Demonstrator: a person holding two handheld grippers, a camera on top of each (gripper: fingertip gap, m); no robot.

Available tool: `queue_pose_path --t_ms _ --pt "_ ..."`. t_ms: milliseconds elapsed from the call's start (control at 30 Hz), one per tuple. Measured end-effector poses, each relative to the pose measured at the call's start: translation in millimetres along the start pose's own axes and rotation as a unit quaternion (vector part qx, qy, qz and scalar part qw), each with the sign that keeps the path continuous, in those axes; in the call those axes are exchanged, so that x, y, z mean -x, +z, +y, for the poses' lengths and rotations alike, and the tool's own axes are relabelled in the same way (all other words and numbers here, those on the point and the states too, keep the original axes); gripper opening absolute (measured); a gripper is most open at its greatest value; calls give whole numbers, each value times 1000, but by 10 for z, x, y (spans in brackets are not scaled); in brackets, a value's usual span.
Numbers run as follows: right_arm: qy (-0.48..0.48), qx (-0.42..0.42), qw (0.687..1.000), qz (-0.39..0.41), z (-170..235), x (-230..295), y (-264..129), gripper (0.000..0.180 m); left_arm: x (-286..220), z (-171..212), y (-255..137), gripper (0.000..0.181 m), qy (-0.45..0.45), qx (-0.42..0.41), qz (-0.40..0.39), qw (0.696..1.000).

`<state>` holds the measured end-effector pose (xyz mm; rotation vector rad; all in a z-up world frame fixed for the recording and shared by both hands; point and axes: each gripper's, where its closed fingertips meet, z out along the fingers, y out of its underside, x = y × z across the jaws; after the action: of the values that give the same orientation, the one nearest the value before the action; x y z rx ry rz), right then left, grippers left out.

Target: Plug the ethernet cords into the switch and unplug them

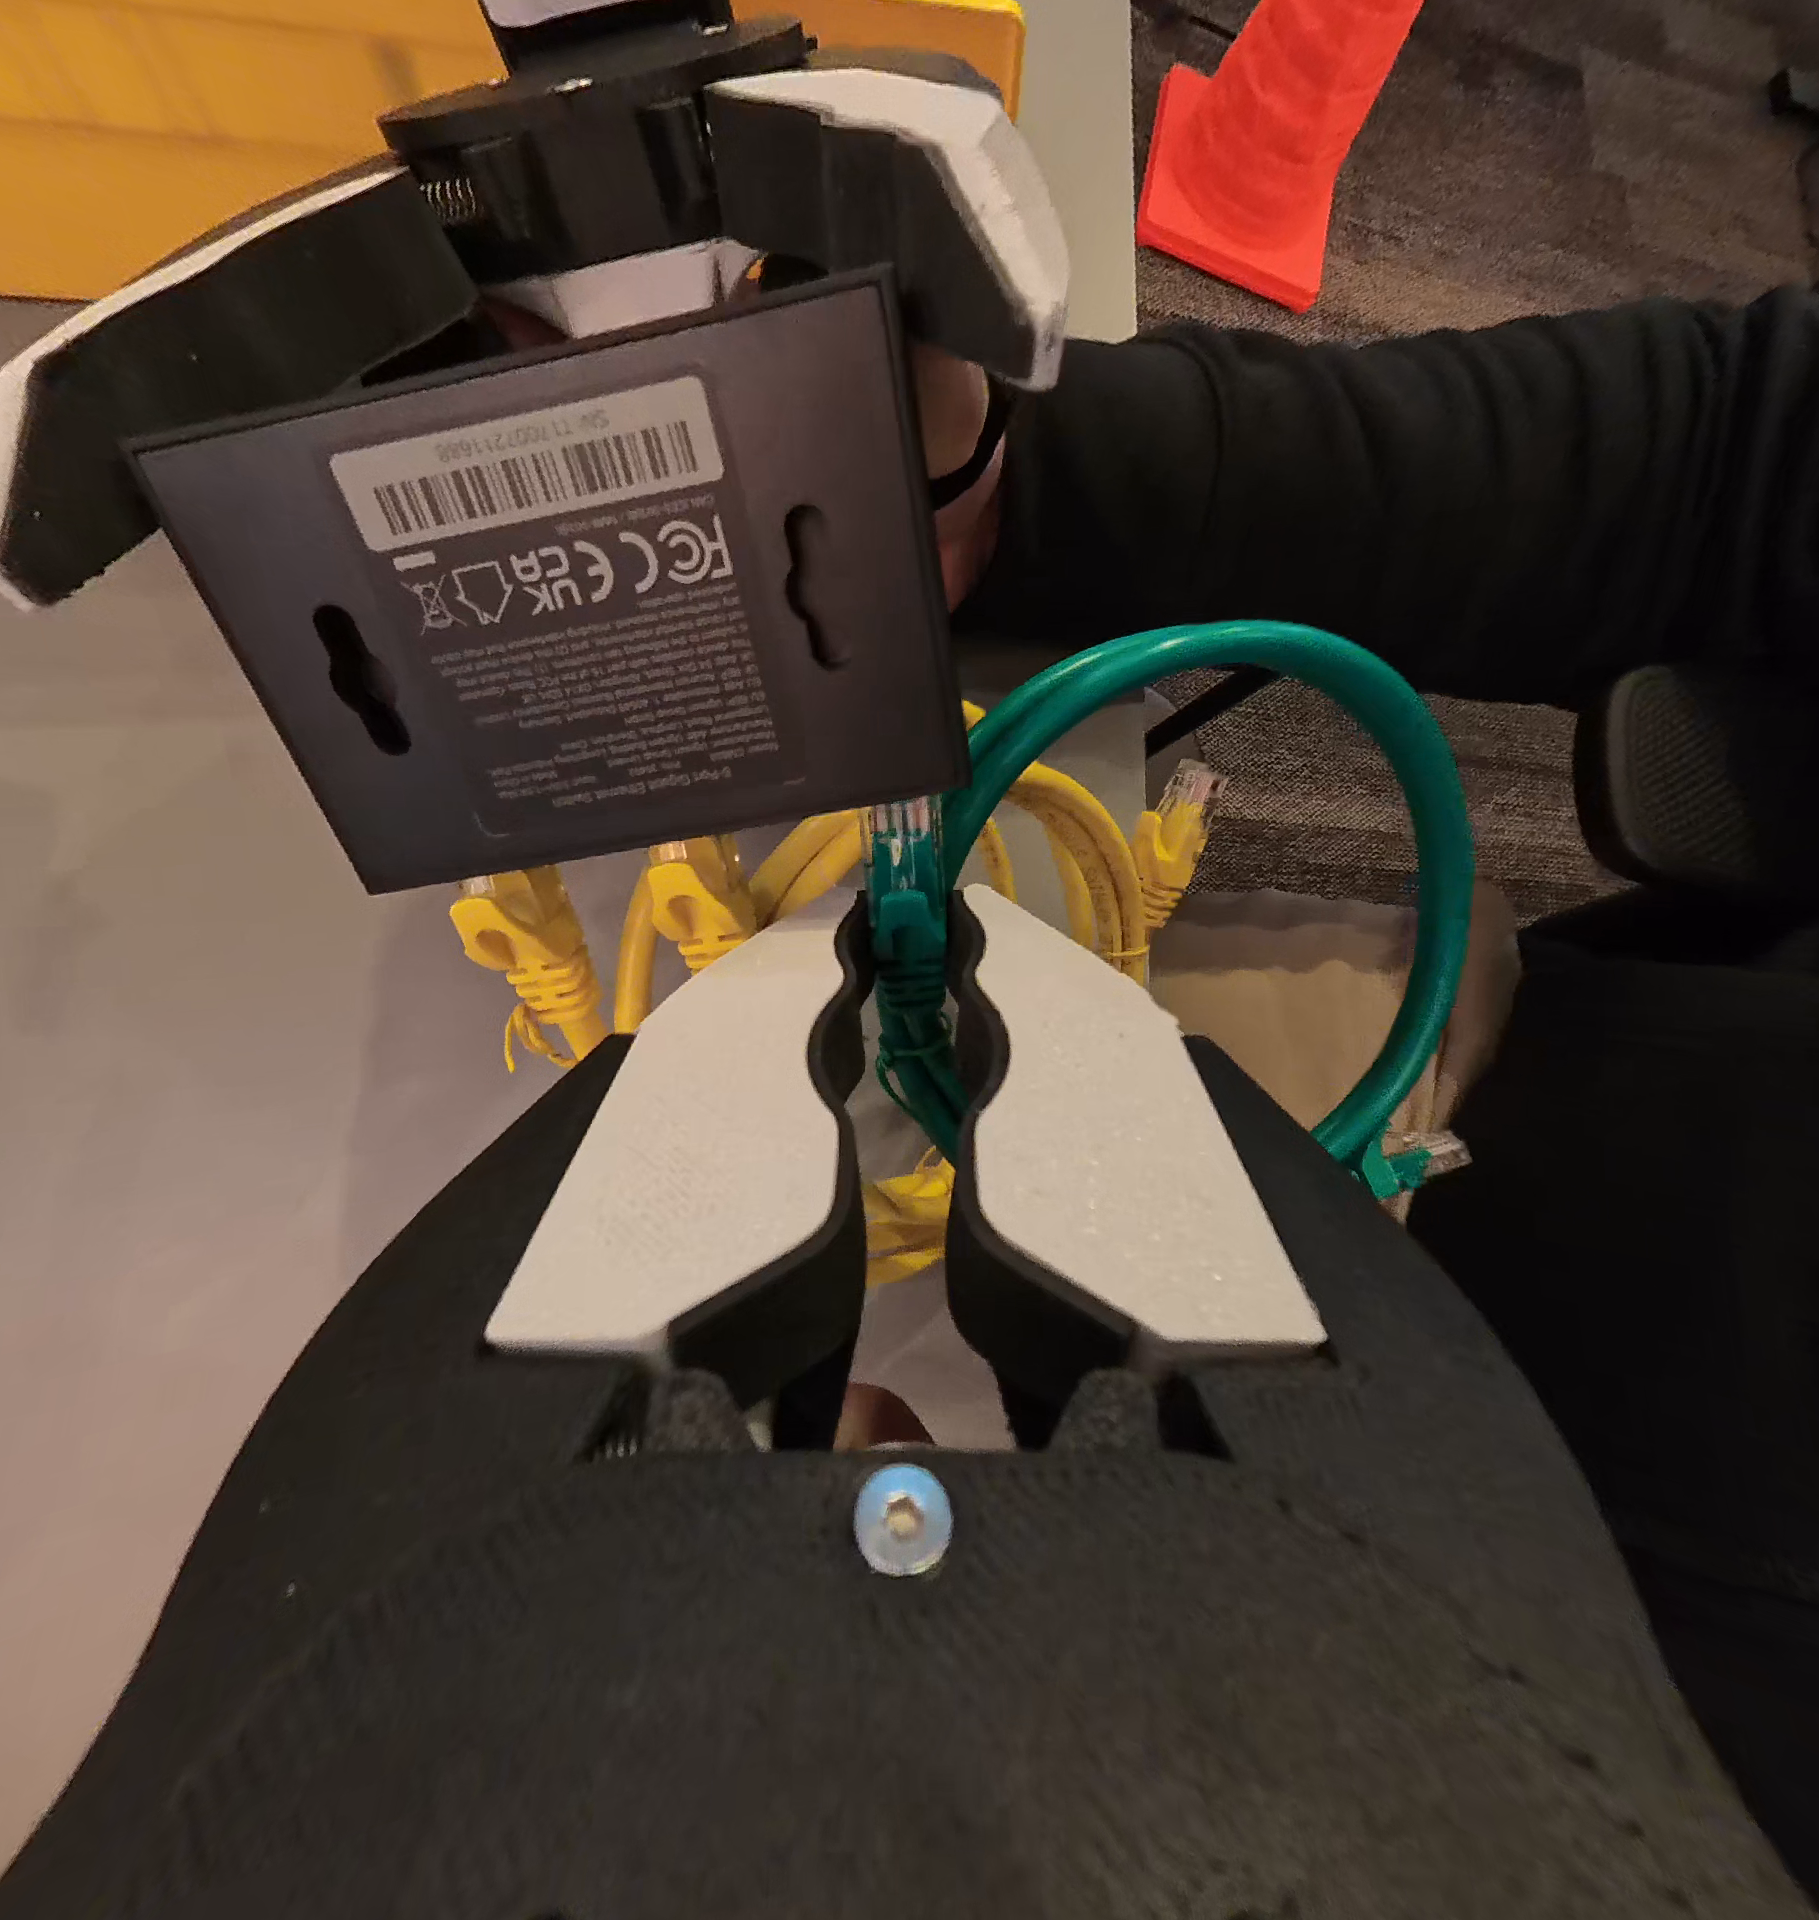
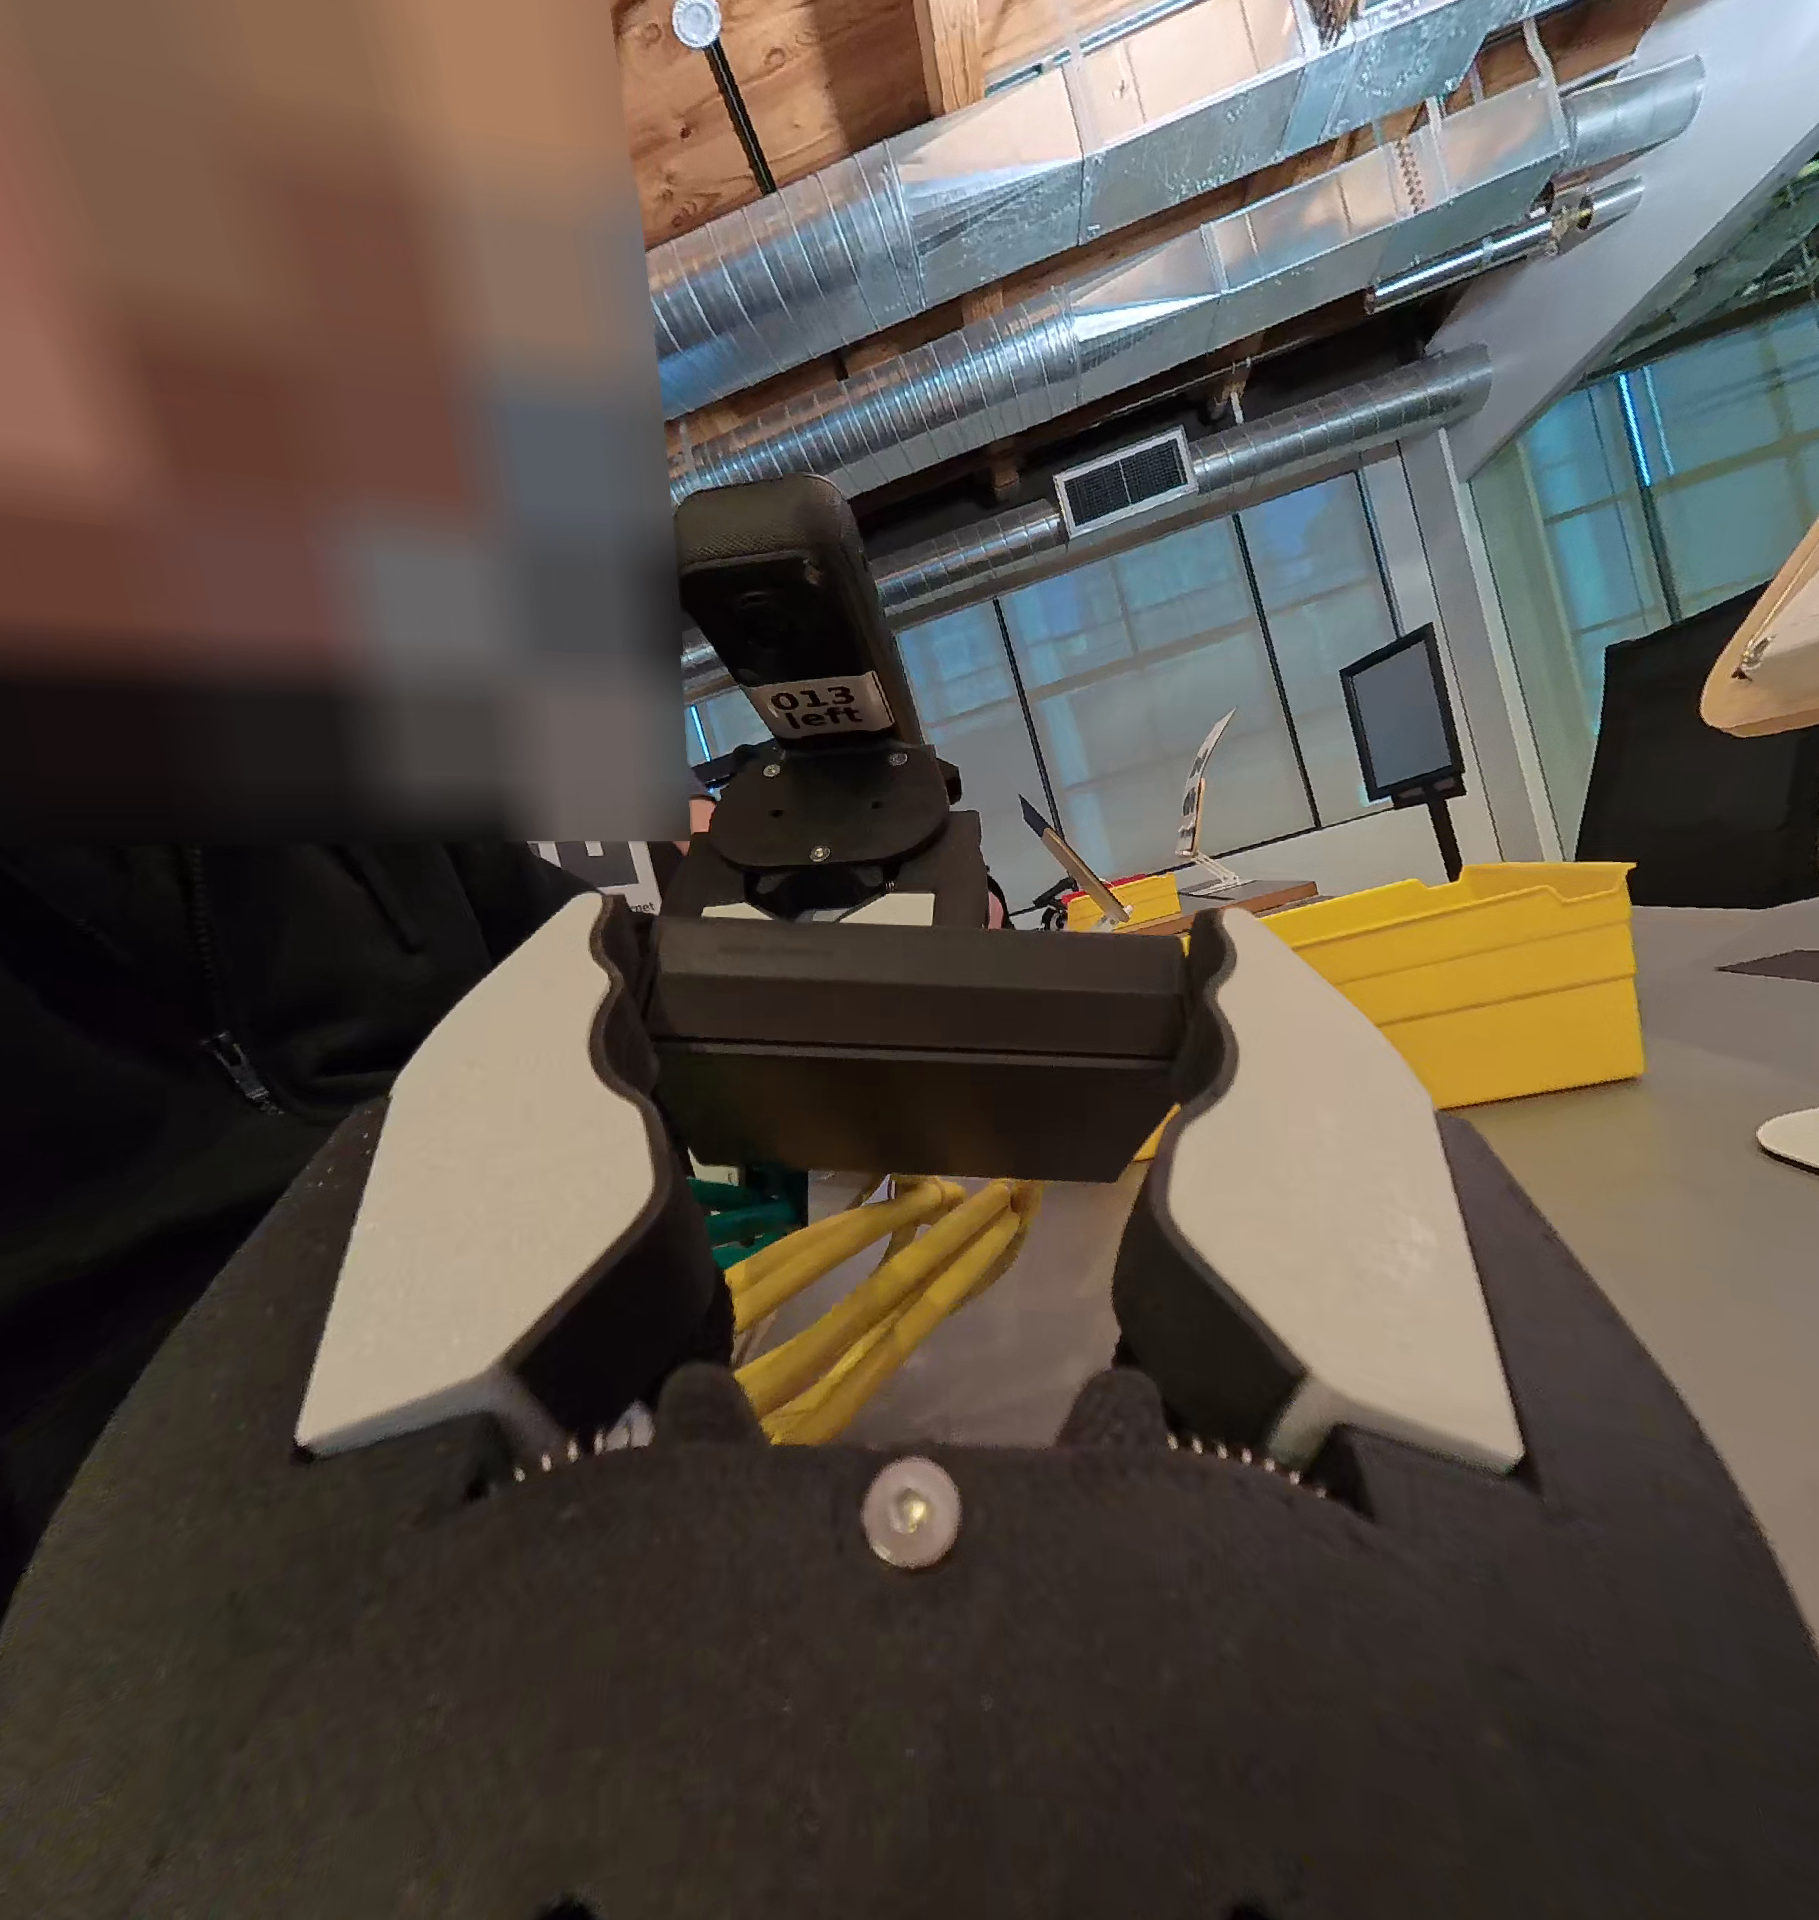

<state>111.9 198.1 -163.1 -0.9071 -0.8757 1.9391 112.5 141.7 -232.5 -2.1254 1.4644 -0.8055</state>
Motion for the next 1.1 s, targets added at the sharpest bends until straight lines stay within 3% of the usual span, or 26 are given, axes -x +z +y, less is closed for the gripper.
queue_pose_path --t_ms 1100 --pt "25 -16 1000 10 -29 -72 -29 100 46 -35 123 12 -8 -21 7 1000"
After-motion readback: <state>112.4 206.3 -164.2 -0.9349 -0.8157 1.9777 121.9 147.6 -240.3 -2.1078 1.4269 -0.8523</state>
